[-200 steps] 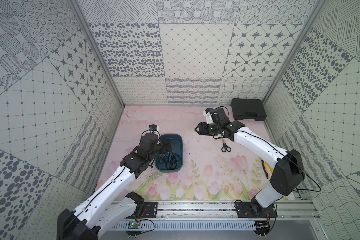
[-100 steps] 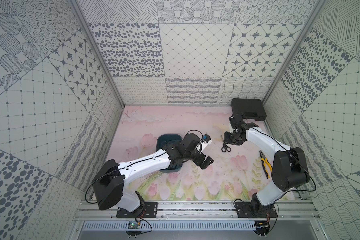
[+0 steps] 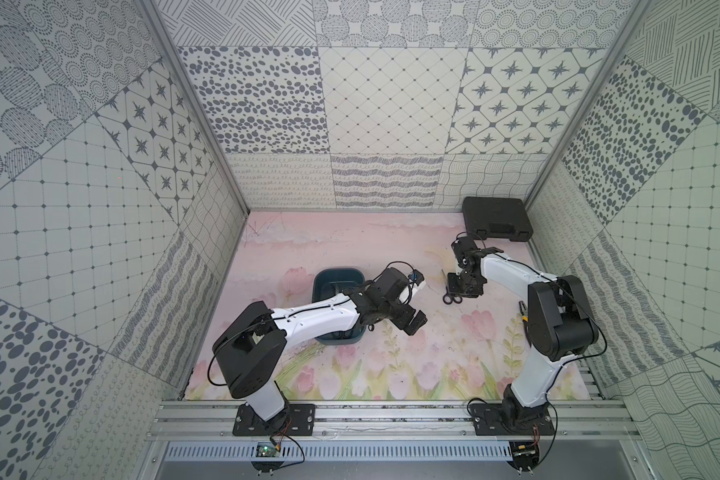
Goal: Put the scissors into the storage box
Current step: Pick up the scissors from the center of the board.
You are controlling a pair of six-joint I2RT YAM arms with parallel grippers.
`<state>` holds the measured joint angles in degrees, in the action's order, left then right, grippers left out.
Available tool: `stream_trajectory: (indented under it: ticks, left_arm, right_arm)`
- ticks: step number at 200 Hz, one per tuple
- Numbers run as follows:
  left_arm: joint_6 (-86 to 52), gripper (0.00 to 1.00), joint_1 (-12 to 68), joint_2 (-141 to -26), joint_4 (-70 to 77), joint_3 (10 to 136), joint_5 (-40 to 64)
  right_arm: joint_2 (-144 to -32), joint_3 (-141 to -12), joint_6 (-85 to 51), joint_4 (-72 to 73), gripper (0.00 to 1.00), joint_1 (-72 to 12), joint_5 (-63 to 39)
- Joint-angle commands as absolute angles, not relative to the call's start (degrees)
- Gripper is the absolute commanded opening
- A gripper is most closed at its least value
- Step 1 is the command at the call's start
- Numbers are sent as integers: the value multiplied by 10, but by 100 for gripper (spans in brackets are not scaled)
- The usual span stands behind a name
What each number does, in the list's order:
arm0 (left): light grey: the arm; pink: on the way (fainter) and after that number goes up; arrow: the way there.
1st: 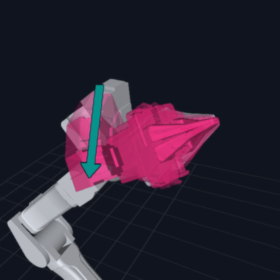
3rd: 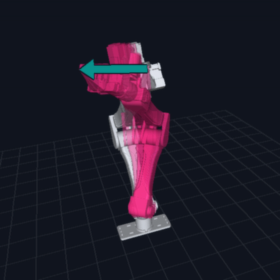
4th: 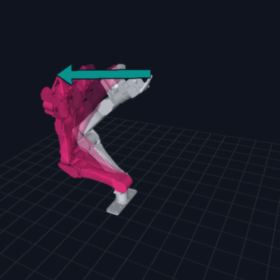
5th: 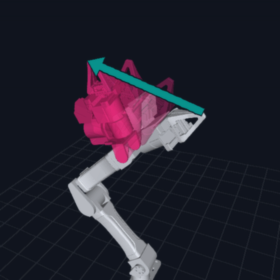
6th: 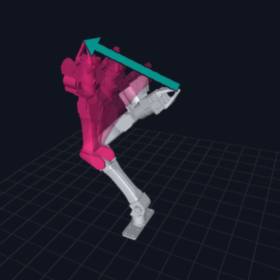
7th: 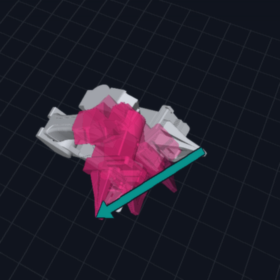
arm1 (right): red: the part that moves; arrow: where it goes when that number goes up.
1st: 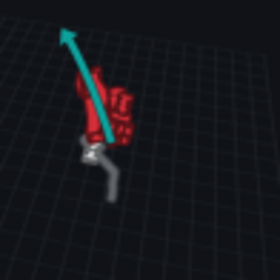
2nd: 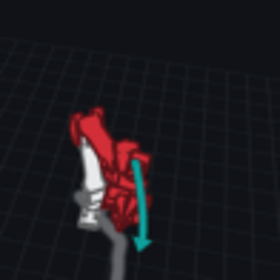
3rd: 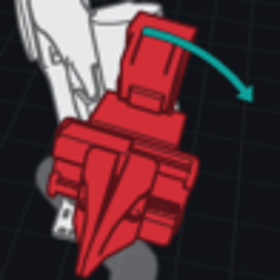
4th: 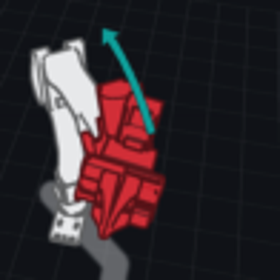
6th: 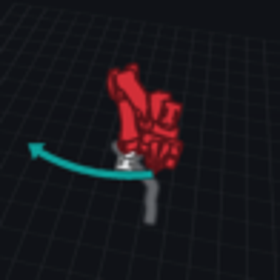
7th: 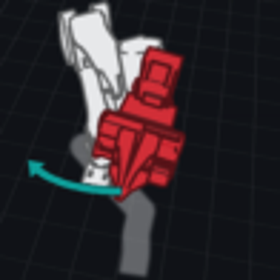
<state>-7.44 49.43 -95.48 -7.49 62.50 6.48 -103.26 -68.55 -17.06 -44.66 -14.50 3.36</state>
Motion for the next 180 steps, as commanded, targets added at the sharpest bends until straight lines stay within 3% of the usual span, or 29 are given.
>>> stream_trajectory:
  ticks: [1,116,180]
  left_arm:
    - [-103,99,482,-960,-44,623,42]
    - [-113,99,477,-977,-61,635,31]
    - [-115,99,477,-984,-63,642,31]
  right_arm:
    - [-1044,-692,-166,-441,42,-145,26]
    - [-1102,-686,-177,-418,39,-160,12]
    - [-1112,-695,-183,-439,37,-185,63]
